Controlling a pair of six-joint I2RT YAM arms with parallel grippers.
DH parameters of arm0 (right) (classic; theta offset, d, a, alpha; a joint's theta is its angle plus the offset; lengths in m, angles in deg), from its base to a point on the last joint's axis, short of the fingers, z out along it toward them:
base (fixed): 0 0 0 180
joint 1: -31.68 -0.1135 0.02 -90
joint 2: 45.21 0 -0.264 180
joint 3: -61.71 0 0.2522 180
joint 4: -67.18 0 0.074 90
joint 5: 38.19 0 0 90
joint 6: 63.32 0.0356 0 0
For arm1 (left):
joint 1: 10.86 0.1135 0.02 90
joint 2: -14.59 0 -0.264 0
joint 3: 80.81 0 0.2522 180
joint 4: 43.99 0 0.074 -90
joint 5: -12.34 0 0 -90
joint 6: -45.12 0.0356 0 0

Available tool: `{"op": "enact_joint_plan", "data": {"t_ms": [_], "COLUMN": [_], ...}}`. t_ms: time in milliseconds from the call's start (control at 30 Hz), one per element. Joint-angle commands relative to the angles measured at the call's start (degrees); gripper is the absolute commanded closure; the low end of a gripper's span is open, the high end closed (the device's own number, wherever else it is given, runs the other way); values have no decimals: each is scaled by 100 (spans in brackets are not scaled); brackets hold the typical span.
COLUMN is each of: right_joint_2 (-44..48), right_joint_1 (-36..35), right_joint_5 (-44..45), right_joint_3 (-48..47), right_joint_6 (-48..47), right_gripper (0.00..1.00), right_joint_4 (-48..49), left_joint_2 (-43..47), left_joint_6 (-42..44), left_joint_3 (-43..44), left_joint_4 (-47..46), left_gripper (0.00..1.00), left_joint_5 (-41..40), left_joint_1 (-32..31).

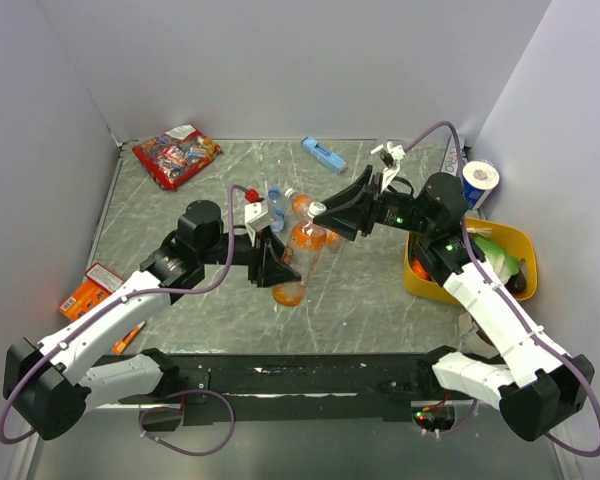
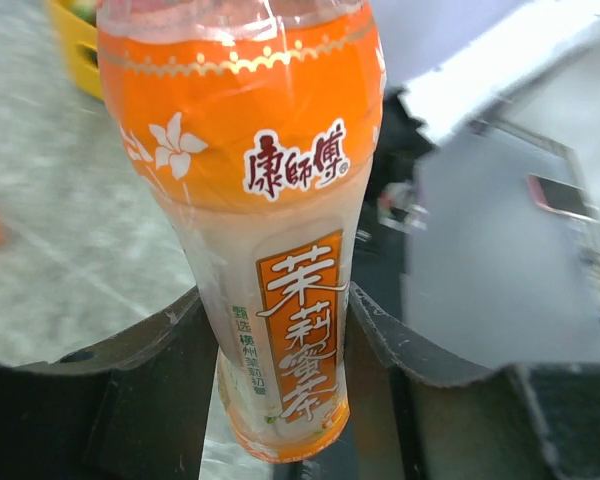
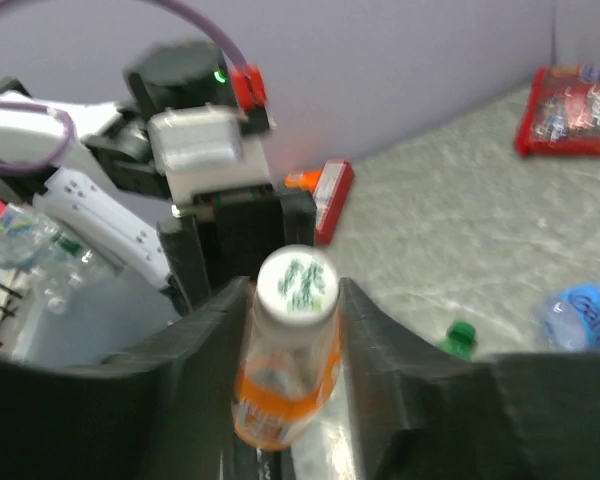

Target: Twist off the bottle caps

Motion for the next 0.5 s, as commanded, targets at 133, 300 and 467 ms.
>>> {"op": "enact_joint_plan", "data": {"t_ms": [133,300,467], "right_joint_2": [335,537,749], "right_joint_1": [247,282,55], "right_joint_5": [505,1260,2586], "right_joint_3": [154,102,66], "right_joint_6": [-31,242,568], "right_gripper": [16,9,10], "right_joint_4": [-277,-513,-900], "left_joint_2": [377,307,140], "left_joint_6": [631,895,878], "left_joint_3": [340,375,428], "left_joint_4": [-13,270,419], "left_gripper": [49,50,51], "left_joint_5": [-2135,-3513,-4762], "left_joint_1": [-303,-822,-1121]}}
